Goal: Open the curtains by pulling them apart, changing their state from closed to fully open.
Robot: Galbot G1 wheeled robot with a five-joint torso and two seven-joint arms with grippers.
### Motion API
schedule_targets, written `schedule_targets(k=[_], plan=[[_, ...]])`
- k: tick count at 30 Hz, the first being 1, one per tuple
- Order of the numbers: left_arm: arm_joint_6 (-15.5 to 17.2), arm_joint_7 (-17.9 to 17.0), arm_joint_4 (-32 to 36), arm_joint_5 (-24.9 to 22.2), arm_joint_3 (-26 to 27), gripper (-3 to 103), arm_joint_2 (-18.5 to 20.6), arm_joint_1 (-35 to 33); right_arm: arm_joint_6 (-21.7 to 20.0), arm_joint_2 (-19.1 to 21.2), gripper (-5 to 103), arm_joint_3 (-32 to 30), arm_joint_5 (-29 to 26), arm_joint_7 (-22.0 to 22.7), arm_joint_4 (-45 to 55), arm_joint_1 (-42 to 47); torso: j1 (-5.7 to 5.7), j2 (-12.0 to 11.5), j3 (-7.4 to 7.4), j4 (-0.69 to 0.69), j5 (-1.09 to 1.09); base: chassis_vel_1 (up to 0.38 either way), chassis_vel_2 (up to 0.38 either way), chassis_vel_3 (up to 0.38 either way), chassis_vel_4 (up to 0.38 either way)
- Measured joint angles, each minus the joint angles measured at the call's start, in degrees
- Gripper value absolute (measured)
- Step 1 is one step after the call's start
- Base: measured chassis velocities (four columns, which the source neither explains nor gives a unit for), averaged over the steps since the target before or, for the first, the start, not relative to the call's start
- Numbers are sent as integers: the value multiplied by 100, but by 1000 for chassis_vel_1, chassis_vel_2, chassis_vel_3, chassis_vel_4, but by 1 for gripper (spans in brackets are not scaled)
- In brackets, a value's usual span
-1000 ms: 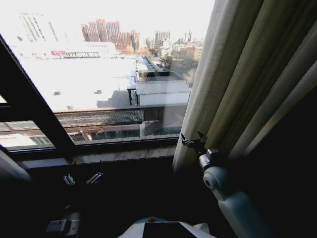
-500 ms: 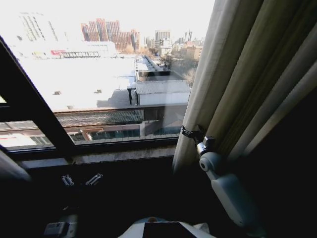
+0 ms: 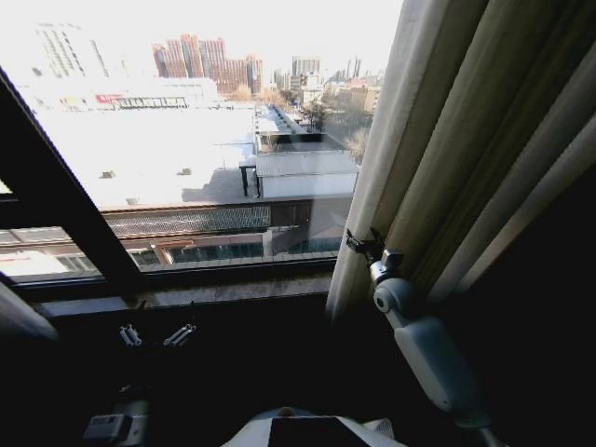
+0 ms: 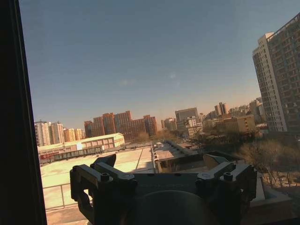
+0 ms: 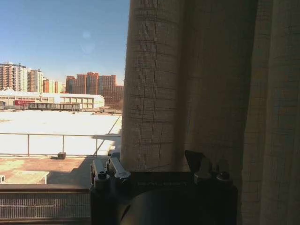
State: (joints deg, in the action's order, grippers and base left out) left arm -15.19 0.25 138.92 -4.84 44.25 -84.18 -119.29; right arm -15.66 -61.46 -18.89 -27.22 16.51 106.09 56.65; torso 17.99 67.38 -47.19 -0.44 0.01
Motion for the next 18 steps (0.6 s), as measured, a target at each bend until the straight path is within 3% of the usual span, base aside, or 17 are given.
schedule_targets(k=[3,5,6,7,9,11,15,18], plan=[[0,0,2,0,1,100,8,-4,3,17,65,-8,0,-3,16,1,0,0,0,0,0,0,0,0,0],[-8,-9,2,17,-18,100,5,20,5,39,54,-23,-4,-5,48,11,0,0,0,0,0,0,0,0,0],[-12,-14,2,23,-23,100,2,32,6,40,54,-25,-4,-5,56,19,0,0,0,0,0,0,0,0,0],[-15,-26,2,37,-41,100,-5,60,8,38,44,-25,-1,-6,82,43,0,0,0,0,0,0,0,0,0],[-15,-28,3,41,-54,100,-9,65,9,34,44,-25,1,-6,102,60,0,0,0,0,0,0,0,0,0],[-15,-30,17,42,-70,100,-17,66,12,32,33,-13,3,-16,140,84,0,0,0,0,0,0,0,0,0],[-14,-30,24,43,-78,100,-30,67,12,34,22,16,3,-41,179,93,0,0,0,0,0,0,0,0,0],[-15,-31,24,44,-80,100,-47,59,15,45,6,25,0,-61,247,107,0,0,0,0,0,0,0,0,0]])
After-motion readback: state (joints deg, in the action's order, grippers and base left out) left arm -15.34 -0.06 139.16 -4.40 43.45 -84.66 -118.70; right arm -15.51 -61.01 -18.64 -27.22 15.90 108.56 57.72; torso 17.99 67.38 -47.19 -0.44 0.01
